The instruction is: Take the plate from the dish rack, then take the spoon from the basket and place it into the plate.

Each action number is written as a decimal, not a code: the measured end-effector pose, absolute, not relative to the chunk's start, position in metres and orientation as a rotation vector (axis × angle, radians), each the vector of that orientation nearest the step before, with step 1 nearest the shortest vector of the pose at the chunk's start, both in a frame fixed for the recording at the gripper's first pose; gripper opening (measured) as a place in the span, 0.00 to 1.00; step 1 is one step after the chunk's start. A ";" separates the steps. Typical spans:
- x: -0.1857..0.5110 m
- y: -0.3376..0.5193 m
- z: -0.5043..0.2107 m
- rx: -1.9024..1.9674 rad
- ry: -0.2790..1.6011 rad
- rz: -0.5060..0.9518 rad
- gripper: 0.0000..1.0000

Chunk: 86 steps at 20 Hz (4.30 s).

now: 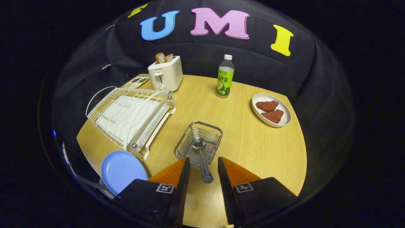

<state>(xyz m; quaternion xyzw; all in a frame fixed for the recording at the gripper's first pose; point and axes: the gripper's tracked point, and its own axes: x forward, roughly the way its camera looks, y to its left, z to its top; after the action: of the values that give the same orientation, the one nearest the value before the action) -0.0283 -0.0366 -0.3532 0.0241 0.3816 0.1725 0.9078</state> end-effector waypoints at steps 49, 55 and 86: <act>-0.190 0.121 -0.361 -0.084 0.778 0.685 0.19; -0.191 0.112 -0.365 -0.077 0.794 0.631 1.00; -0.072 -0.046 0.002 -0.038 -0.009 0.283 0.98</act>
<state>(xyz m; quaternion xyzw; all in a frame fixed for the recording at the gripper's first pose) -0.0717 -0.0456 0.0019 -0.0191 -0.0046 0.1413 0.9898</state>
